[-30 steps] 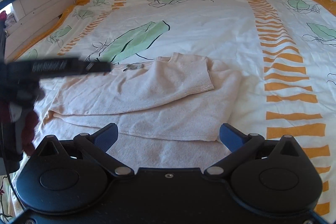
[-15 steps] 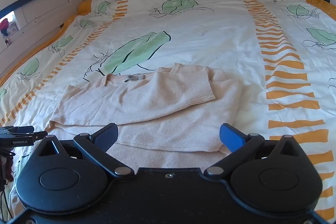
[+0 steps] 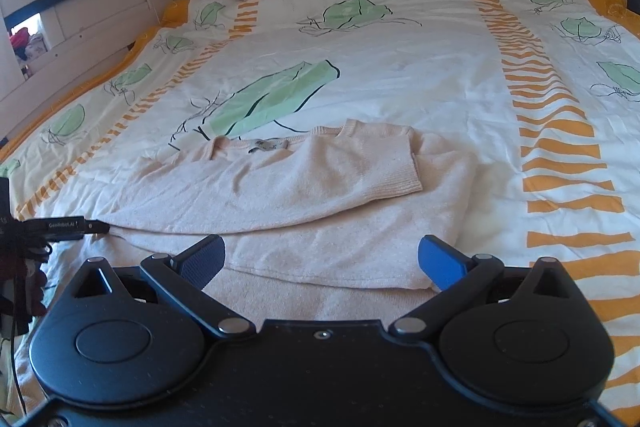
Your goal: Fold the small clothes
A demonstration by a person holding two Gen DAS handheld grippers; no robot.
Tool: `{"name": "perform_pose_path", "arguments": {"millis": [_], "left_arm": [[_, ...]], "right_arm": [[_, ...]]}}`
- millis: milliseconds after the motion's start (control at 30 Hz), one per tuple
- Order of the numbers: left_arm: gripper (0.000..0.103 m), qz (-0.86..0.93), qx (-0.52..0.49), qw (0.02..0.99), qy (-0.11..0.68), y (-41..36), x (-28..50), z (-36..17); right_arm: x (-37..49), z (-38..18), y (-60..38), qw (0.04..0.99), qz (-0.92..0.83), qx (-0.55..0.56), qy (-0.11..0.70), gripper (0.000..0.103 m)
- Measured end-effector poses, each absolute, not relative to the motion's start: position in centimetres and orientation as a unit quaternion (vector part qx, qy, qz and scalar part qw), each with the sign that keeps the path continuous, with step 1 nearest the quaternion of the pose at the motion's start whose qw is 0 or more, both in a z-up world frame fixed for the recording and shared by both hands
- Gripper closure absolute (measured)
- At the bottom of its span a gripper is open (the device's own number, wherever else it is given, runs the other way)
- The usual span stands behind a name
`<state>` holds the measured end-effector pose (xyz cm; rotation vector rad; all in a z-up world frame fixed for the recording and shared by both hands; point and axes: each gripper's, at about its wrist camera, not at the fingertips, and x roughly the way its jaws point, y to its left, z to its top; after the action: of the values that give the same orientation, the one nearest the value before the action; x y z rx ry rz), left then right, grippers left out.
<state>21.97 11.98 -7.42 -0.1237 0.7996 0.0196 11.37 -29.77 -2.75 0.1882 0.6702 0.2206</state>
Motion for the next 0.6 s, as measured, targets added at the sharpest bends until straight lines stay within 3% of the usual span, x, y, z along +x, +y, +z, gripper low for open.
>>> {"name": "perform_pose_path", "arguments": {"millis": [367, 600], "left_arm": [[0.021, -0.015, -0.078, 0.926, 0.370, 12.9, 21.5, -7.9], [0.019, -0.022, -0.079, 0.927, 0.365, 13.1, 21.4, -8.2]], "right_arm": [[16.9, -3.7, -32.3, 0.931, 0.079, 0.153, 0.322, 0.001], [20.4, -5.4, -32.0, 0.915, 0.065, 0.162, 0.364, 0.024]]}}
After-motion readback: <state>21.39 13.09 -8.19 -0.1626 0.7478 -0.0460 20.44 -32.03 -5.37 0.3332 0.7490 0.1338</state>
